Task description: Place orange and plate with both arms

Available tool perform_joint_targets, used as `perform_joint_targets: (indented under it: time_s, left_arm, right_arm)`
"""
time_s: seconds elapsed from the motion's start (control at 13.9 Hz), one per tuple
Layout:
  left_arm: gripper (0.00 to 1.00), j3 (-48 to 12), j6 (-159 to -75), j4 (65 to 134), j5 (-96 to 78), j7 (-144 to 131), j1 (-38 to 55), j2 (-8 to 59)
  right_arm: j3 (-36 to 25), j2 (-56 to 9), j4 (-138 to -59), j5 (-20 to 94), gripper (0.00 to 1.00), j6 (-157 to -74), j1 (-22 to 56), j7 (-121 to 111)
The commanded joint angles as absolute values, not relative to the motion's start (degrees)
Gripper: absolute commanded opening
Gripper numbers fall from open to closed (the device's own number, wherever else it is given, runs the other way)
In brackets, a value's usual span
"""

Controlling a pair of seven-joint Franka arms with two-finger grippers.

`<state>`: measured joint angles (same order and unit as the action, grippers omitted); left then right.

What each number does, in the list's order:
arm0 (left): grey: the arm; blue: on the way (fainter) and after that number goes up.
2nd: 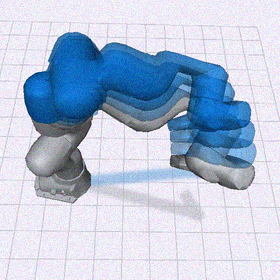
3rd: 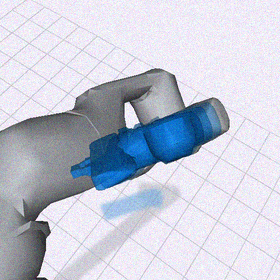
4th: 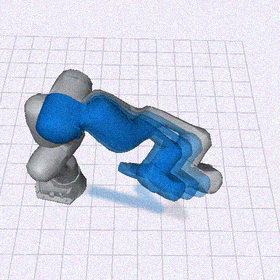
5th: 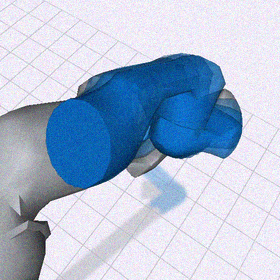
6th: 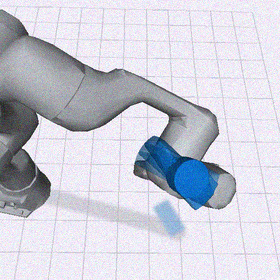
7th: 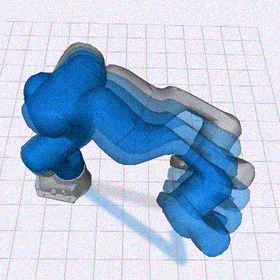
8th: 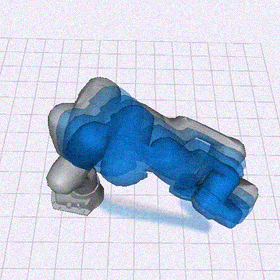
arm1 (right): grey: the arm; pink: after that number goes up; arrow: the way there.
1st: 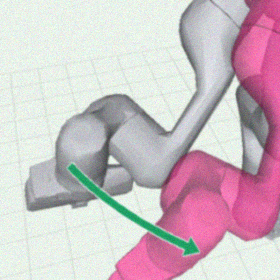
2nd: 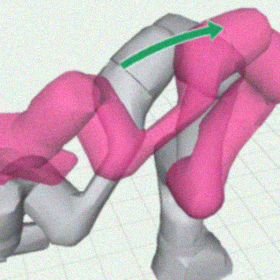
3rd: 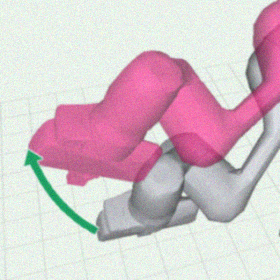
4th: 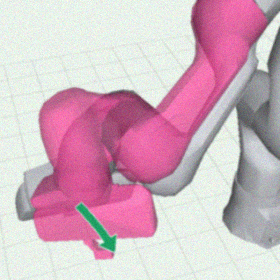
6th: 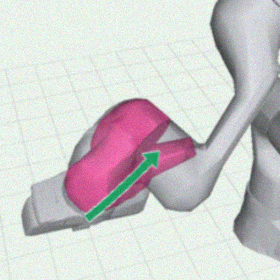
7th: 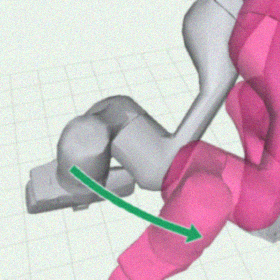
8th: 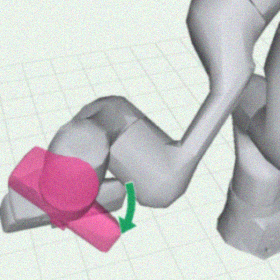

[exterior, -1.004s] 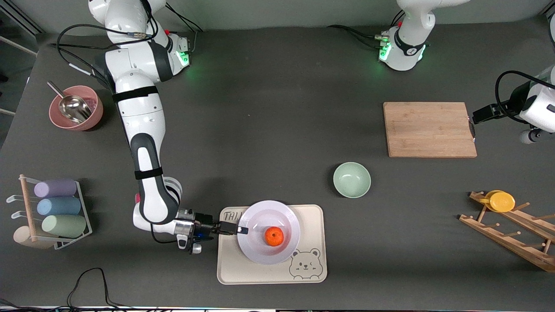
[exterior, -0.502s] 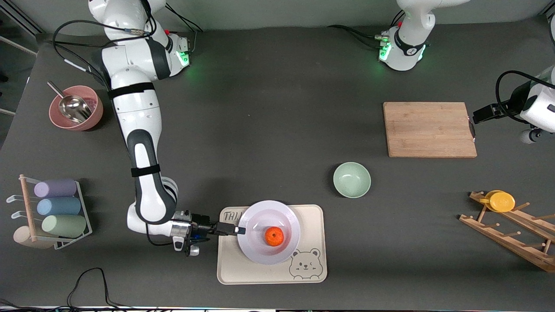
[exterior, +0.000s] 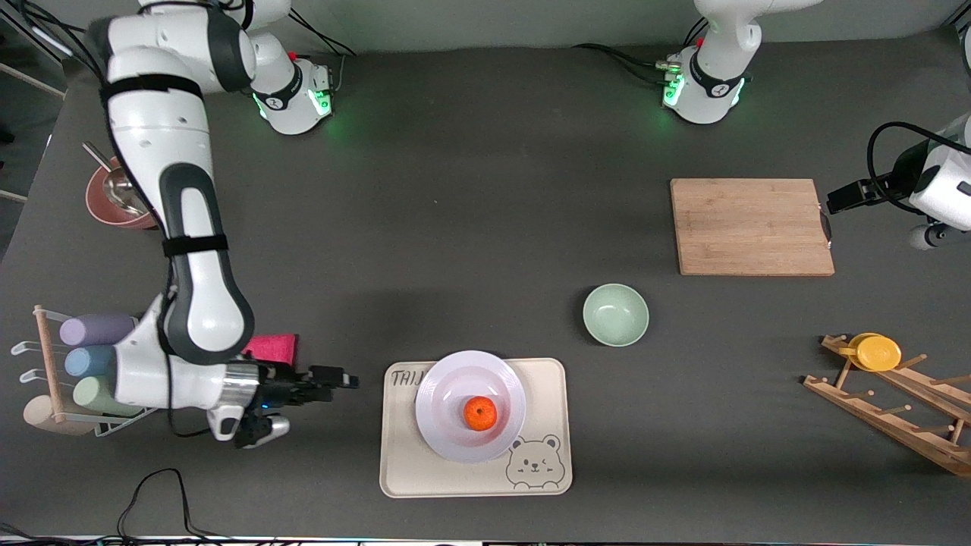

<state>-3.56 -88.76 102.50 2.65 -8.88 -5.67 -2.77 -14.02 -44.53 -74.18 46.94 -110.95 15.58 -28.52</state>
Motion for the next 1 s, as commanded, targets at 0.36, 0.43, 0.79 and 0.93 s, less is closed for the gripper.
perform_joint_targets:
  time_s: [0.36,0.43,0.79,0.93]
  left_arm:
    - [1.0,-3.43,-87.54,101.6,1.41,-10.02,-3.61,-3.51]
    - [1.0,-3.6,-87.37,101.6,0.88,-11.32,-3.26,-4.04]
    - [1.0,-3.69,-87.19,101.86,0.88,-13.8,-1.93,-4.48]
    - [1.0,-3.69,-87.19,101.87,0.88,-13.36,-1.93,-4.48]
  right_arm:
    - [-13.54,-19.89,-83.4,14.62,1.0,-95.12,13.1,-12.24]
    - [-13.54,-17.34,-84.19,12.33,1.0,-93.01,13.01,-10.13]
    - [-10.13,-4.33,-92.53,3.35,1.0,-90.97,10.47,0.68]
    - [-6.69,-1.59,-94.92,0.8,1.0,-91.05,7.31,2.8]
